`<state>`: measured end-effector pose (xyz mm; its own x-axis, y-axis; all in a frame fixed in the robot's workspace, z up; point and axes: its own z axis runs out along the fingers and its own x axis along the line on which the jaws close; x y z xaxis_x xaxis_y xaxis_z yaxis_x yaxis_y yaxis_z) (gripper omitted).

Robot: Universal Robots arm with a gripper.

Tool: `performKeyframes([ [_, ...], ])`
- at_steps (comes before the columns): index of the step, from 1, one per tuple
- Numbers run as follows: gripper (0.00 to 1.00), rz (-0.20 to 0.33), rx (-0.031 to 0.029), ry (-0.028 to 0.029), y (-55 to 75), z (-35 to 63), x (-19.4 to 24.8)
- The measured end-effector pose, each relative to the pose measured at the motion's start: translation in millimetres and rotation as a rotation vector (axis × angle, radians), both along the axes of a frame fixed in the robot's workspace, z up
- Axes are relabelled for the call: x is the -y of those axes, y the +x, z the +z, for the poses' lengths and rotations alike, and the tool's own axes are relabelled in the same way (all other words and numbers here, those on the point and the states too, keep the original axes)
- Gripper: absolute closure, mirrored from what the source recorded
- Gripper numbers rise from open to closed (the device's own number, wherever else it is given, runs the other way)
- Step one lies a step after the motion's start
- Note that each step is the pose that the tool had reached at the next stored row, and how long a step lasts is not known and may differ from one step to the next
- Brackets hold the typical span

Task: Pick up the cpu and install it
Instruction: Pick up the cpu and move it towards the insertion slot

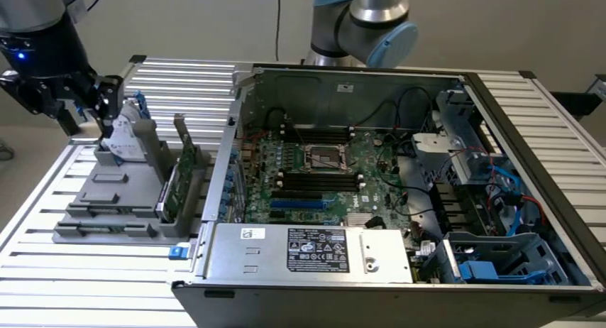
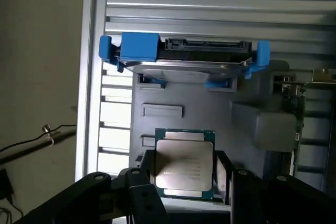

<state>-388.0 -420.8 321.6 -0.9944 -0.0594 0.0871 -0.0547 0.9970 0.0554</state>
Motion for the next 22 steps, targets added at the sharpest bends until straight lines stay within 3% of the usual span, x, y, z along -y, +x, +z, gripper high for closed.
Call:
performKeyframes([
  [9, 0.45, 0.0, -0.011, 0.0001, 32.3, 40.8, 0.6],
  [22, 0.45, 0.0, -0.0425, 0.0044, 91.2, 98.6, 4.8],
])
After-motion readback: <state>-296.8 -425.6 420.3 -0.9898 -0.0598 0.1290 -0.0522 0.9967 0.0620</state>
